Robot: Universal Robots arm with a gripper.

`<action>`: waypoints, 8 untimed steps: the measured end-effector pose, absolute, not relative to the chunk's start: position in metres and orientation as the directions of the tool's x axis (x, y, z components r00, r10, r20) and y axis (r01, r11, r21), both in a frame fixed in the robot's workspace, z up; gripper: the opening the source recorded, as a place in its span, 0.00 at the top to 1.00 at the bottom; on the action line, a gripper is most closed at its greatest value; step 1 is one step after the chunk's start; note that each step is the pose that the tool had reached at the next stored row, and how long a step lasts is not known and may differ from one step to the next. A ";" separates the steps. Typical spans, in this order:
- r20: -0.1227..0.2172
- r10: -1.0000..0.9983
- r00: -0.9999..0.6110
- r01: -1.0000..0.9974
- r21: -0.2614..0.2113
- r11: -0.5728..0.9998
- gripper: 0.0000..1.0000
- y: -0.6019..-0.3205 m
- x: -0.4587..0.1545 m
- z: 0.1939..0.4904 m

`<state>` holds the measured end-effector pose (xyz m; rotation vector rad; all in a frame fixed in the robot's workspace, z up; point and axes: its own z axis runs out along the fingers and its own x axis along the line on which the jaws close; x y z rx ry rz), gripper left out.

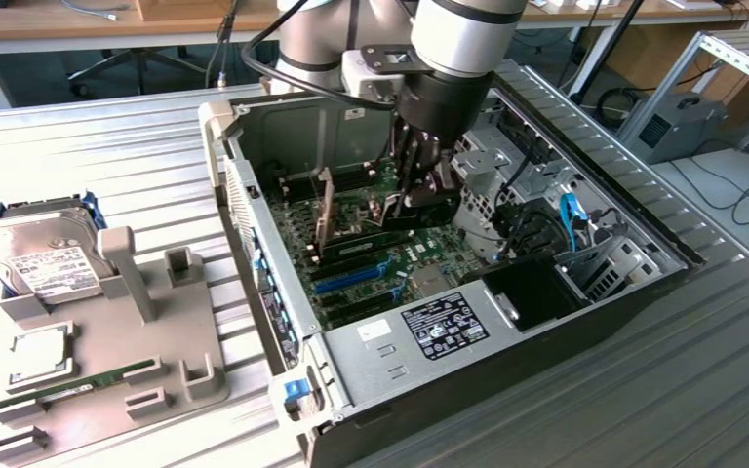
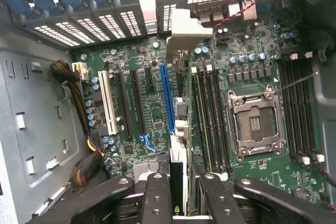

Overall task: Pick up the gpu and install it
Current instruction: 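Insert the gpu into the slot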

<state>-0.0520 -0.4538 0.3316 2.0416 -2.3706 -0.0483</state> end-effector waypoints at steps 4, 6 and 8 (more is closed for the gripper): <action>-0.011 -0.991 -0.133 -0.991 0.032 0.132 0.74 -0.454 -0.052 0.332; -0.010 -0.992 -0.126 -0.992 0.032 0.126 0.74 -0.454 -0.052 0.332; -0.011 -0.993 -0.119 -0.992 0.032 0.119 0.74 -0.454 -0.052 0.332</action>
